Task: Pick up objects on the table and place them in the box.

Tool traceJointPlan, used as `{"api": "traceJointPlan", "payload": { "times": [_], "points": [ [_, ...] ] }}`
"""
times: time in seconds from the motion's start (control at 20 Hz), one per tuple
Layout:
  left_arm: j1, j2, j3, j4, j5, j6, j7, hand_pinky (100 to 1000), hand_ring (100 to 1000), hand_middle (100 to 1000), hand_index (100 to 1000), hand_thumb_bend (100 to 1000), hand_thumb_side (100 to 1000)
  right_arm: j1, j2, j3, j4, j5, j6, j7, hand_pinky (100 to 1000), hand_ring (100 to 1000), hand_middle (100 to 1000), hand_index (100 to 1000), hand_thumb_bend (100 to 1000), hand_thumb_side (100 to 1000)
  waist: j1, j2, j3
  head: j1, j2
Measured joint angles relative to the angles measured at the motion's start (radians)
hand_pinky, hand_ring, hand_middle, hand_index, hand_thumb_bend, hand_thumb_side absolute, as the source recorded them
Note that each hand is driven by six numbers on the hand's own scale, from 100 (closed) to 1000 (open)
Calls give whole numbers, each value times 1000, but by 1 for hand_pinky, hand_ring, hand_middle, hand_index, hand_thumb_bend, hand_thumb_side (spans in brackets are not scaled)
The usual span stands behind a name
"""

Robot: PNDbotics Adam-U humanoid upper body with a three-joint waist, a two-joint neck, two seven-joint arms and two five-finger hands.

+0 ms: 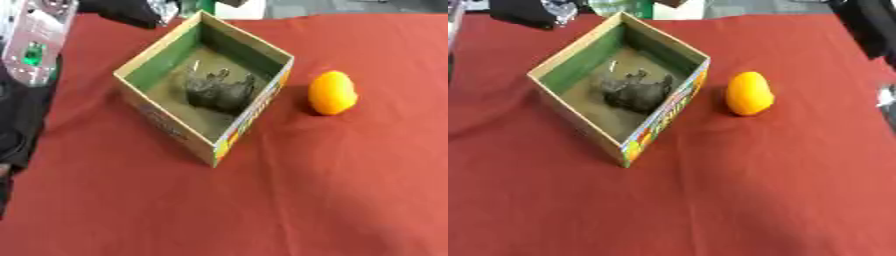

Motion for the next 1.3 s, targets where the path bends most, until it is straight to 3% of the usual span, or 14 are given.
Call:
{"api": "traceJointPlan", "payload": {
  "times": [0.05, 0.6, 0.8, 0.95, 1.3],
  "points": [
    [18, 6, 22, -23, 6, 14, 14, 755, 887, 888, 962, 101, 751, -4, -5, 3, 2, 11, 9, 14, 740, 844, 805, 893, 100, 999, -1, 1, 3, 1, -2],
    [232, 25, 251, -264, 142, 163, 163, 731, 868, 869, 955, 110, 787, -41, -50, 29, 54, 106, 31, 150, 770, 865, 828, 917, 100, 977, -19, 14, 28, -13, -26],
    [279, 19, 288, -325, 198, 216, 218, 708, 846, 858, 953, 144, 818, -49, -59, 44, 98, 122, 23, 193, 799, 886, 842, 925, 285, 916, -22, 17, 30, -29, -33],
    [302, 7, 308, -336, 242, 221, 260, 696, 837, 850, 942, 133, 827, -56, -64, 56, 138, 135, 12, 229, 812, 899, 850, 939, 372, 836, -22, 17, 33, -44, -34],
    [360, -2, 332, -337, 346, 178, 364, 694, 837, 850, 938, 108, 837, -43, -79, 63, 209, 166, -18, 330, 840, 926, 868, 953, 425, 727, -22, 17, 34, -62, -34]
  ]
}}
